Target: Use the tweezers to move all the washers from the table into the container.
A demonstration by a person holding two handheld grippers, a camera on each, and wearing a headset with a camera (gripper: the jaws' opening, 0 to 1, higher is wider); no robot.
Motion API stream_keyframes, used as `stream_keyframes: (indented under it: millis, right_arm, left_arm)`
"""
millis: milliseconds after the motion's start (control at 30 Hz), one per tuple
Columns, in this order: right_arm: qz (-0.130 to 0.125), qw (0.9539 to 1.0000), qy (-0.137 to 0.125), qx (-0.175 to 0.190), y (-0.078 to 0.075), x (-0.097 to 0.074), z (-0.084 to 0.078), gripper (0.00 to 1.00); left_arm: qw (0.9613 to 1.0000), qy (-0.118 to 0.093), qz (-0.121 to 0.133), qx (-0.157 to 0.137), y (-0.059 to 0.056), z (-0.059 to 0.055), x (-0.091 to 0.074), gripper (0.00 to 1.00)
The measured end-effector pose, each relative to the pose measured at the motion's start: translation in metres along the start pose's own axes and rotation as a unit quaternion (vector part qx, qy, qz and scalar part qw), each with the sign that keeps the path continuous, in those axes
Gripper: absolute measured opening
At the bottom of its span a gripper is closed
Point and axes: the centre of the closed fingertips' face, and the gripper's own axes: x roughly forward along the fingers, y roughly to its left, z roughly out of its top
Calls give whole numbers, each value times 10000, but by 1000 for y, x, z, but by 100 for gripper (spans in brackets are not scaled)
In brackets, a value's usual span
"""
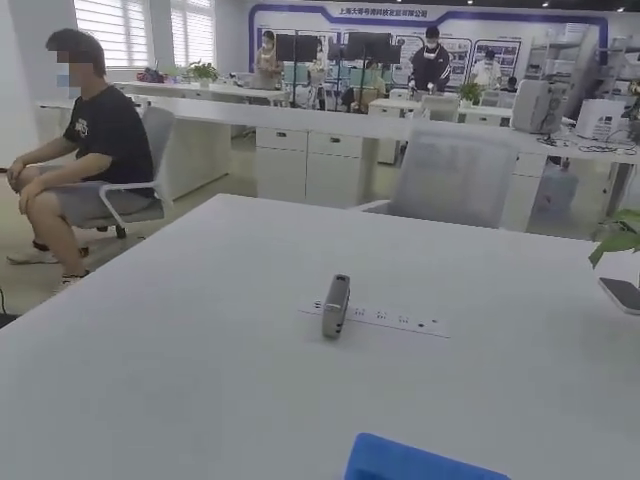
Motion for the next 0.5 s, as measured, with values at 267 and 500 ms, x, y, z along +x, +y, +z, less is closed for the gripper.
stream_keyframes:
  millis: [267,500]
  right_arm:
    - [83,9998,-80,173,-1,-6,6,3]
    - [-7,9994,-263,231,-17,-16,26,3]
  left_arm:
    - [10000,-35,21,-55,2,1,0,75]
    - [9999,-84,68,-95,5,2,0,75]
